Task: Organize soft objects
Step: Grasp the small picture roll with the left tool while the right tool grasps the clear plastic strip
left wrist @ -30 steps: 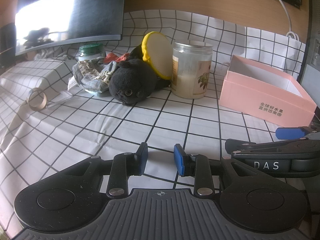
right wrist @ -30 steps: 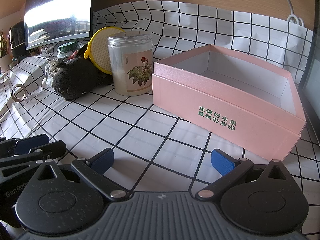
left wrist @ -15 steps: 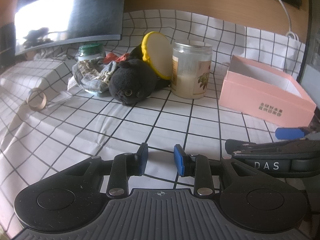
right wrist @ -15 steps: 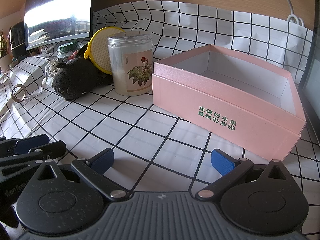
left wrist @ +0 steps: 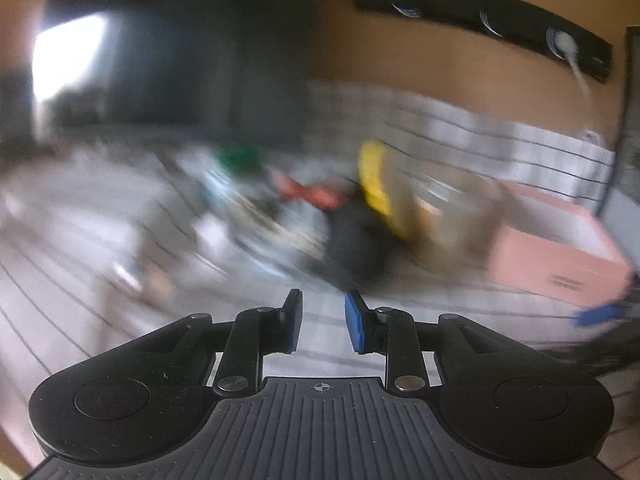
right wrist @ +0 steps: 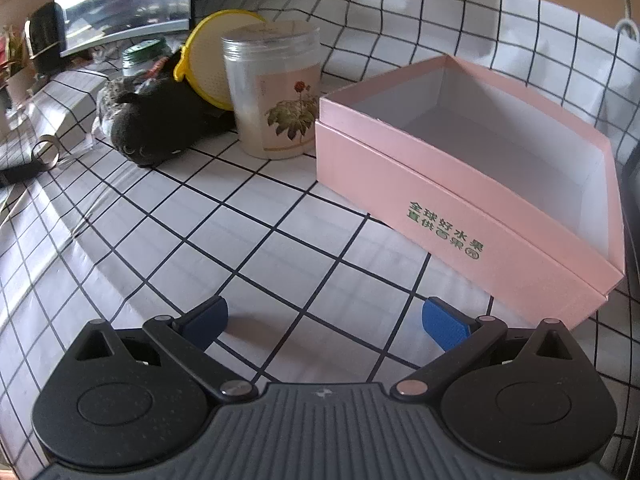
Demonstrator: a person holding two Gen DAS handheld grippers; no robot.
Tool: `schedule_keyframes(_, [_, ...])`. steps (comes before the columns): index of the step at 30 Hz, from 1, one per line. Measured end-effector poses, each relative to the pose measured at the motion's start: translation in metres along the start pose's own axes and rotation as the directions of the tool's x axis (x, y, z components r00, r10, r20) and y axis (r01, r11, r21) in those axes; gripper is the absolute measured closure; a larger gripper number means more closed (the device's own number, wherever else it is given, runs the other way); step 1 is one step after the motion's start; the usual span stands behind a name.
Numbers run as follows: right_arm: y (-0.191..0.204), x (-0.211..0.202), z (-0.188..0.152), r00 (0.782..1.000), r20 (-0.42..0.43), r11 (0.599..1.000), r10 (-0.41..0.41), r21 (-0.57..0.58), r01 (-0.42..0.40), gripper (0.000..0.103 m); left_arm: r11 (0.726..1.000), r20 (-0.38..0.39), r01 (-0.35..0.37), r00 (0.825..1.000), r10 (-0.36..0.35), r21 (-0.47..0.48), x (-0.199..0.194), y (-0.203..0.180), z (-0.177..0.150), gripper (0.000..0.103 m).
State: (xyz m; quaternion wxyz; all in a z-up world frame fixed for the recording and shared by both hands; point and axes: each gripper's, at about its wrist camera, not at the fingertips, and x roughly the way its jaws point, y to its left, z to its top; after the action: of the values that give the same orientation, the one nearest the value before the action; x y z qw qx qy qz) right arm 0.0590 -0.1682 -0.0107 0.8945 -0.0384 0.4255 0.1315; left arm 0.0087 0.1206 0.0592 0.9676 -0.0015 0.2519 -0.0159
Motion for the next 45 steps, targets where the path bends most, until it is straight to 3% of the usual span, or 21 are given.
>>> schedule_keyframes(2, [0.003, -0.001, -0.001, 1.000, -0.004, 0.999, -0.024, 0.026, 0.024, 0.000, 0.996, 0.024, -0.064, 0.998, 0.062, 0.064, 0.001, 0.031, 0.014, 0.074])
schedule_keyframes(4, [0.007, -0.003, -0.004, 0.999, -0.005, 0.997, -0.053, 0.056, 0.053, 0.000, 0.989, -0.002, -0.089, 0.996, 0.089, 0.123, 0.010, 0.062, 0.025, 0.075])
schedule_keyframes(7, [0.013, -0.006, -0.008, 0.998, -0.010, 0.995, -0.066, 0.071, 0.067, 0.000, 0.988, -0.137, -0.033, 0.989, 0.054, 0.149, 0.035, 0.102, 0.033, 0.075])
schedule_keyframes(10, [0.021, -0.007, -0.005, 0.998, -0.042, 0.998, -0.046, 0.046, 0.048, 0.000, 0.995, -0.208, 0.055, 0.977, -0.037, 0.083, 0.053, 0.130, 0.033, 0.075])
schedule_keyframes(14, [0.033, -0.007, 0.003, 0.993, -0.109, 0.997, -0.040, 0.065, 0.048, 0.000, 0.993, -0.231, 0.102, 0.969, -0.084, 0.064, 0.069, 0.143, 0.031, 0.073])
schedule_keyframes(19, [0.071, -0.021, 0.005, 0.996, -0.036, 0.997, -0.076, 0.001, 0.076, 0.000, 0.988, -0.262, 0.153, 0.955, -0.142, 0.025, 0.088, 0.153, 0.030, 0.074])
schedule_keyframes(26, [0.121, -0.025, 0.026, 1.000, 0.008, 0.996, 0.000, -0.088, 0.001, 0.000, 0.979, -0.298, 0.202, 0.933, -0.204, -0.036, 0.108, 0.161, 0.029, 0.078])
schedule_keyframes(30, [0.159, -0.022, 0.045, 0.995, 0.101, 0.985, 0.003, -0.172, 0.015, 0.000, 0.980, -0.271, 0.169, 0.944, -0.190, -0.100, 0.098, 0.171, 0.025, 0.079])
schedule_keyframes(34, [0.194, -0.007, 0.069, 0.984, 0.155, 0.970, 0.086, -0.239, -0.047, 0.001, 0.970, -0.201, 0.143, 0.963, -0.182, -0.195, 0.072, 0.193, 0.026, 0.079])
schedule_keyframes(38, [0.225, 0.022, 0.091, 0.970, 0.144, 0.943, 0.198, -0.296, -0.149, 0.019, 0.965, -0.171, 0.118, 0.972, -0.160, -0.234, 0.040, 0.213, 0.030, 0.079])
schedule_keyframes(42, [0.254, 0.055, 0.111, 0.958, 0.132, 0.922, 0.254, -0.333, -0.198, 0.020, 0.972, -0.175, 0.082, 0.977, -0.123, -0.221, 0.013, 0.227, 0.025, 0.079])
schedule_keyframes(45, [0.266, 0.072, 0.117, 0.952, 0.120, 0.905, 0.282, -0.364, -0.222, 0.020, 0.964, -0.185, 0.055, 0.977, -0.106, -0.262, 0.000, 0.237, 0.018, 0.079])
